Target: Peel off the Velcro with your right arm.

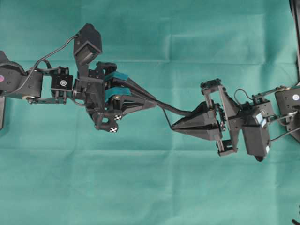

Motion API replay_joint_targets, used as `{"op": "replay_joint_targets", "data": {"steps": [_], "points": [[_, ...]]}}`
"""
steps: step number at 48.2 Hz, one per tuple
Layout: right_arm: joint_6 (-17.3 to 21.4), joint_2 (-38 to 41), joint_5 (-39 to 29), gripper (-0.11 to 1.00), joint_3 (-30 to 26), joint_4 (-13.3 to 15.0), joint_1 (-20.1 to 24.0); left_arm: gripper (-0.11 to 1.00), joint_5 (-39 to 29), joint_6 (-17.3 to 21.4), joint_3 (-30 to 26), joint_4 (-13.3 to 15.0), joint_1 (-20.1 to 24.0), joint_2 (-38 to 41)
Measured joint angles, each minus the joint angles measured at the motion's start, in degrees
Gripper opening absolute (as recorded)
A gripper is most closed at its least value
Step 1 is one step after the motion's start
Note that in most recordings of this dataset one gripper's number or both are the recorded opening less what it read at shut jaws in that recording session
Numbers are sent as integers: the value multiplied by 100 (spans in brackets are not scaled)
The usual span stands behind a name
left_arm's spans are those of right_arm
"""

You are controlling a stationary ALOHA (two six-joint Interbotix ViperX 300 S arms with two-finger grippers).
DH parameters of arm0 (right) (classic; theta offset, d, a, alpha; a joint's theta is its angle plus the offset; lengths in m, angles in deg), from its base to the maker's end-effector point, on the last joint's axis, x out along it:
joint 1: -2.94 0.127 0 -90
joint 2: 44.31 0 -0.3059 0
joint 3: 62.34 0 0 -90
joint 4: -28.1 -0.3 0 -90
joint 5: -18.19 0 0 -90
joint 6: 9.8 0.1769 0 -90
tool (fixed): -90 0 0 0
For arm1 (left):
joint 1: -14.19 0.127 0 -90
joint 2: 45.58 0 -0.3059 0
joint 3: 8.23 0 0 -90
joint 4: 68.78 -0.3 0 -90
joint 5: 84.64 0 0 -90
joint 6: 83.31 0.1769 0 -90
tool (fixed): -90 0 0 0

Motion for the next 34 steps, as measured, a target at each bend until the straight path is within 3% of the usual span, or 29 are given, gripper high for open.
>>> {"op": "replay_joint_targets", "data": {"steps": [9, 25, 34], "points": [[-18, 9, 0, 25, 26, 26, 123, 10, 53, 0, -9, 18, 18, 0], [-18, -237, 9, 24, 202, -18, 114, 10, 44, 0, 53, 18, 26, 0], [-18, -624, 9, 24, 466, -237, 114, 10, 53, 0, 158, 18, 26, -44]]}}
